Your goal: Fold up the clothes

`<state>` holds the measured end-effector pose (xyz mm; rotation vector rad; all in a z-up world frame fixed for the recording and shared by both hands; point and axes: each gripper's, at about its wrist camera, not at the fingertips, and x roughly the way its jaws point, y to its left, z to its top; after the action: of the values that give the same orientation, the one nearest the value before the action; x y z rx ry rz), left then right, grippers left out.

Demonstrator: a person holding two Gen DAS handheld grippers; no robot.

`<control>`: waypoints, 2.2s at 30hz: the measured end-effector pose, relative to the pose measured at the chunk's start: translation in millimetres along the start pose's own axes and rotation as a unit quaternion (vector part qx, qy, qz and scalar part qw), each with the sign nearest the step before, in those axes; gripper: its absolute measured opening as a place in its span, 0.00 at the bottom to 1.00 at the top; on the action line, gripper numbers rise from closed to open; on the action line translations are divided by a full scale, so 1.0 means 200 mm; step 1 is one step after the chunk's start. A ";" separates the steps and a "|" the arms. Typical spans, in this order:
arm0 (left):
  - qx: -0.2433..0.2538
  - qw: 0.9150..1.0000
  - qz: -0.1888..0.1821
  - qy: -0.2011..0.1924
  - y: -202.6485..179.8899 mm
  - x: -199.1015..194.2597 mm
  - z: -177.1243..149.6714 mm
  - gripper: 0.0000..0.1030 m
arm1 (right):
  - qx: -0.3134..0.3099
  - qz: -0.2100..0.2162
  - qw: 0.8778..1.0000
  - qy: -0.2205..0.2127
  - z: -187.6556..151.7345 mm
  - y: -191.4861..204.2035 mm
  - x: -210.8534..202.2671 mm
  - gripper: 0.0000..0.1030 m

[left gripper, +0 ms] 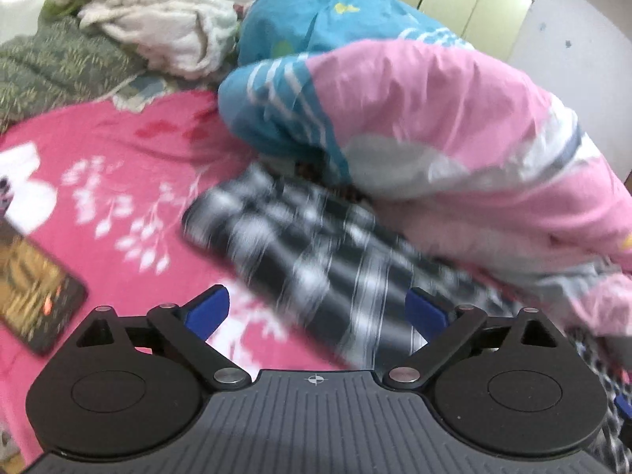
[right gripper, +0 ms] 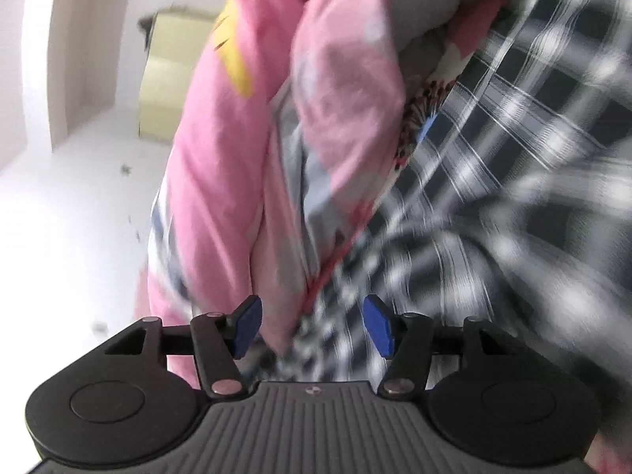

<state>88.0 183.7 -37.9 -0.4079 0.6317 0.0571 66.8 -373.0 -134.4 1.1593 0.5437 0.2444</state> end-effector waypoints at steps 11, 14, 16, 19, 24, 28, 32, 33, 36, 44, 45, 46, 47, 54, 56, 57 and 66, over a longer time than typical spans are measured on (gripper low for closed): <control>-0.036 0.998 -0.031 0.029 0.07 0.00 -0.21 0.89 | -0.096 -0.098 0.988 0.074 -0.59 0.09 -0.22 0.67; -0.059 0.998 -0.027 0.023 0.10 0.05 -0.21 0.82 | -0.102 -0.145 0.982 0.070 -0.58 0.07 -0.12 0.67; -0.079 0.996 -0.024 0.024 0.12 0.10 -0.21 0.79 | -0.097 -0.152 0.982 0.056 -0.54 0.05 -0.06 0.67; -0.104 0.994 -0.019 0.015 0.15 0.18 -0.22 0.78 | -0.087 -0.157 0.983 0.031 -0.47 0.03 0.02 0.67; -0.113 0.993 -0.008 -0.019 0.13 0.30 -0.18 0.78 | -0.070 -0.160 0.985 -0.009 -0.37 -0.02 0.13 0.67; -0.126 0.991 -0.002 -0.041 0.13 0.37 -0.12 0.77 | -0.049 -0.151 0.987 -0.040 -0.31 -0.04 0.21 0.67; -0.130 0.990 0.014 -0.058 0.13 0.45 -0.08 0.67 | -0.044 -0.153 0.985 -0.070 -0.26 -0.06 0.29 0.65; -0.132 0.989 0.020 -0.060 0.13 0.47 -0.06 0.65 | -0.045 -0.154 0.984 -0.076 -0.25 -0.06 0.30 0.63; -0.137 0.988 0.037 -0.062 0.12 0.54 -0.03 0.58 | -0.046 -0.154 0.983 -0.092 -0.22 -0.07 0.33 0.59; -0.130 0.986 0.080 -0.068 0.08 0.59 0.01 0.32 | -0.025 -0.144 0.982 -0.122 -0.12 -0.17 0.39 0.23; -0.127 0.986 0.082 -0.070 0.07 0.59 0.01 0.26 | -0.020 -0.140 0.982 -0.122 -0.11 -0.18 0.40 0.21; -0.128 0.986 0.081 -0.071 0.07 0.58 0.01 0.18 | -0.016 -0.134 0.983 -0.121 -0.11 -0.19 0.40 0.20; -0.129 0.986 0.080 -0.071 0.07 0.58 0.02 0.14 | -0.013 -0.128 0.984 -0.120 -0.10 -0.19 0.40 0.16; -0.134 0.984 0.078 -0.084 0.04 0.48 0.03 0.08 | 0.008 -0.086 0.989 -0.122 -0.09 -0.20 0.34 0.07; -0.138 0.984 0.077 -0.084 0.04 0.43 0.04 0.08 | 0.007 -0.079 0.989 -0.122 -0.09 -0.18 0.32 0.06; -0.140 0.984 0.076 -0.084 0.04 0.41 0.04 0.08 | 0.007 -0.076 0.990 -0.122 -0.10 -0.18 0.30 0.06; -0.147 0.983 0.072 -0.086 0.07 0.19 -0.02 0.08 | 0.007 -0.056 0.991 -0.124 -0.15 -0.12 0.14 0.06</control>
<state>113.2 192.9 -68.2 -0.6362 0.4823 0.3228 72.6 -346.0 -172.3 1.1499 0.3893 -0.0012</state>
